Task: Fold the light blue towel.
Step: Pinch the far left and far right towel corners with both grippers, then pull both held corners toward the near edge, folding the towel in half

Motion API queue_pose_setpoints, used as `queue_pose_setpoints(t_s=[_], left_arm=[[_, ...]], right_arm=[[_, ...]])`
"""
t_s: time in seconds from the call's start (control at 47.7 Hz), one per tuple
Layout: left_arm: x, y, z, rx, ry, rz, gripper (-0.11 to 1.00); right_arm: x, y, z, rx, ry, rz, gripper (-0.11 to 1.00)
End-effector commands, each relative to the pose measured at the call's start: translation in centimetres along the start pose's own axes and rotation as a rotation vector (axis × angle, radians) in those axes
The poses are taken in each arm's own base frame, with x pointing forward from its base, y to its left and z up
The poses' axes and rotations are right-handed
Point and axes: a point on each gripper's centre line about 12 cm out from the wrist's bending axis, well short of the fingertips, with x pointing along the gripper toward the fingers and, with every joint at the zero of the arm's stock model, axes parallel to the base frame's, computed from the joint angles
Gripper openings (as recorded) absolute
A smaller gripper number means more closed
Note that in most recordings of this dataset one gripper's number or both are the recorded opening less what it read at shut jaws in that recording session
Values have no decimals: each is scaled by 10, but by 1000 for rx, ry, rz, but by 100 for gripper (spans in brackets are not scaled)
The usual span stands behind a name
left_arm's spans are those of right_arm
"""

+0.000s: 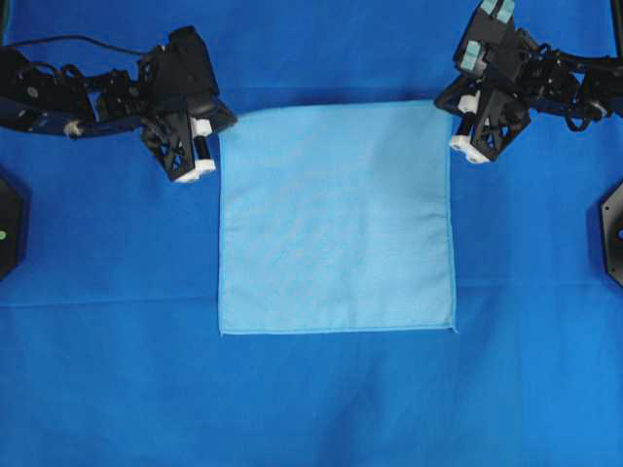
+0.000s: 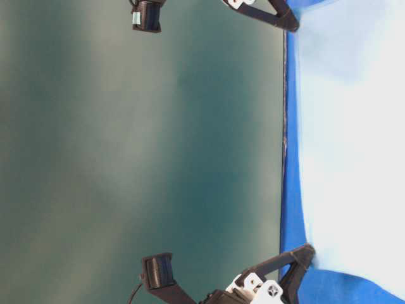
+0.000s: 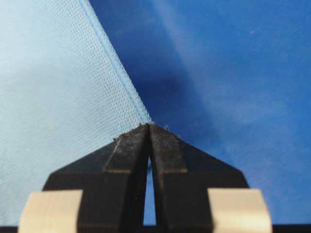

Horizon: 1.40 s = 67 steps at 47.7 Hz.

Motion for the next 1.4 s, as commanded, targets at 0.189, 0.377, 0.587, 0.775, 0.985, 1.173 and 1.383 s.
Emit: queue_pose_setpoints(t_s=[0.189, 0.377, 0.587, 0.775, 0.985, 1.173, 1.383], left_arm=[[-14, -52, 13, 90, -22, -120, 2], [-22, -98, 5, 181, 31, -231, 2], [-32, -141, -3, 211, 53, -329, 2], [-43, -173, -7, 159, 66, -401, 2], [-52, -204, -8, 134, 73, -466, 2], [-51, -218, -3, 150, 67, -489, 2], [-50, -217, -2, 150, 68, -485, 2]], right_arm=[[-20, 53, 0, -24, 12, 123, 0], [-32, 95, -14, -26, 54, 221, 0], [-43, 133, -29, -21, 99, 308, 0], [-53, 162, -40, -28, 125, 377, 0], [-59, 183, -46, -19, 150, 418, 0], [-59, 189, -48, -24, 157, 428, 0], [-58, 192, -45, -21, 136, 440, 1]])
